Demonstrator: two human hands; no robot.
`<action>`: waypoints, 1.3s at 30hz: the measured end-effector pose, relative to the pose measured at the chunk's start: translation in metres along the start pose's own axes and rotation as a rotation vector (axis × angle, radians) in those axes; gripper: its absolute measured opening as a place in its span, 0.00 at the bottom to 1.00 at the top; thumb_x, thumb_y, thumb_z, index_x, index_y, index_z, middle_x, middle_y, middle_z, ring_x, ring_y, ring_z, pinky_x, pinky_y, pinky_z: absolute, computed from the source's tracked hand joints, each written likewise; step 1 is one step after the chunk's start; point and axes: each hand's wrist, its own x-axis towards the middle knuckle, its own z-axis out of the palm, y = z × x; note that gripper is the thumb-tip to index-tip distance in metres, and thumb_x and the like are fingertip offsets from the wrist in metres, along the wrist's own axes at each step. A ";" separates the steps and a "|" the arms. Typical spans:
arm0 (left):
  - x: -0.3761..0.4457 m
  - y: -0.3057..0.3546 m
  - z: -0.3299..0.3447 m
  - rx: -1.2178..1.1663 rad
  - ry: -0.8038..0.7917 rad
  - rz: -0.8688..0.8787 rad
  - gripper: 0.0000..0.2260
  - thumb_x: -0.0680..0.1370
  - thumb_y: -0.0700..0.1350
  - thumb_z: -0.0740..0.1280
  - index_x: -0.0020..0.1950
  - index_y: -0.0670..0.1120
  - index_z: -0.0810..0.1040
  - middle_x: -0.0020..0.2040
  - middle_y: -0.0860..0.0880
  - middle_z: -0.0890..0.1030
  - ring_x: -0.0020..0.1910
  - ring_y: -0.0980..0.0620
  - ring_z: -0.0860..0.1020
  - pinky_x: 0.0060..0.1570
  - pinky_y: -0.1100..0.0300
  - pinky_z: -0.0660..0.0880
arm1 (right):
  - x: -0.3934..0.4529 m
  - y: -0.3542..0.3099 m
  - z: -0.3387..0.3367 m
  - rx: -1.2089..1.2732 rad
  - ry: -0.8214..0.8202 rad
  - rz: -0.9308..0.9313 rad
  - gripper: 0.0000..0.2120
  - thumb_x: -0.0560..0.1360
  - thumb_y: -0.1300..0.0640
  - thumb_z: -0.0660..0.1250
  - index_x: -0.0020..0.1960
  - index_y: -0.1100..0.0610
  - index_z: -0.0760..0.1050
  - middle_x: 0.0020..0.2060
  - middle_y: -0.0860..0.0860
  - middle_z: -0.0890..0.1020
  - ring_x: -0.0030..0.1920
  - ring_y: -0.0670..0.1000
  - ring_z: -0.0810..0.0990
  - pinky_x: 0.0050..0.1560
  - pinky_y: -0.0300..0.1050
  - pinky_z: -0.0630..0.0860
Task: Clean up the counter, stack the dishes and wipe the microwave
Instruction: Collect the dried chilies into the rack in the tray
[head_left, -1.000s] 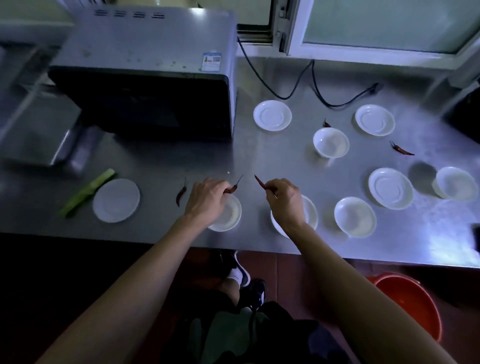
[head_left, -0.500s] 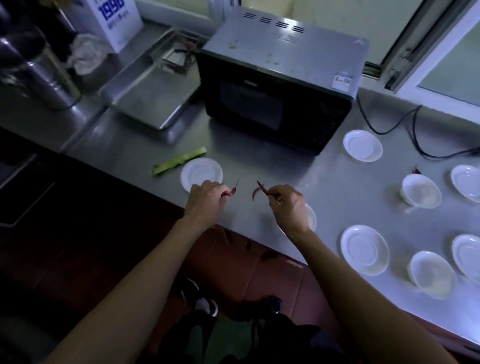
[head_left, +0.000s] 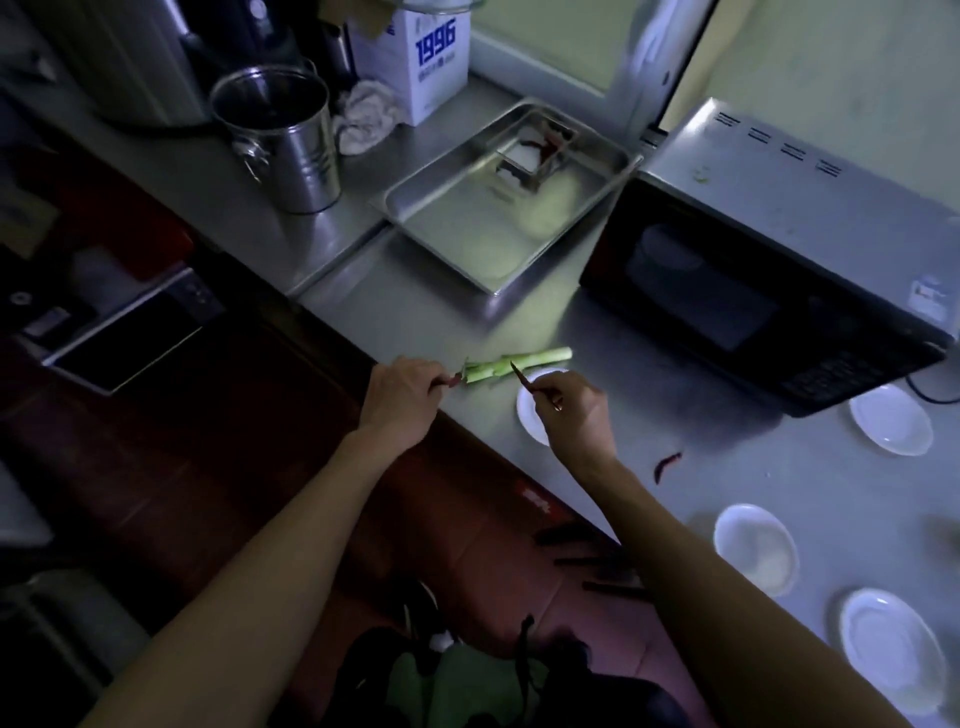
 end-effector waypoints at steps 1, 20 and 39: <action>0.001 -0.009 -0.005 -0.010 0.004 -0.012 0.09 0.80 0.45 0.65 0.56 0.54 0.82 0.54 0.55 0.82 0.56 0.50 0.76 0.57 0.51 0.67 | 0.004 -0.007 0.006 -0.008 0.004 -0.006 0.08 0.74 0.64 0.69 0.48 0.55 0.84 0.41 0.47 0.83 0.40 0.44 0.79 0.44 0.38 0.76; 0.087 -0.074 -0.037 -0.064 0.029 -0.004 0.06 0.78 0.44 0.69 0.53 0.49 0.84 0.49 0.53 0.83 0.51 0.50 0.77 0.55 0.49 0.71 | 0.117 -0.031 0.068 0.016 -0.002 -0.082 0.07 0.74 0.67 0.69 0.48 0.59 0.84 0.42 0.53 0.84 0.40 0.48 0.80 0.45 0.27 0.71; 0.308 -0.018 -0.044 -0.041 -0.077 0.326 0.06 0.75 0.39 0.72 0.51 0.46 0.85 0.45 0.50 0.84 0.46 0.47 0.77 0.49 0.46 0.75 | 0.283 -0.009 0.035 0.106 0.237 0.058 0.06 0.73 0.69 0.70 0.47 0.62 0.84 0.42 0.54 0.84 0.41 0.49 0.81 0.46 0.30 0.74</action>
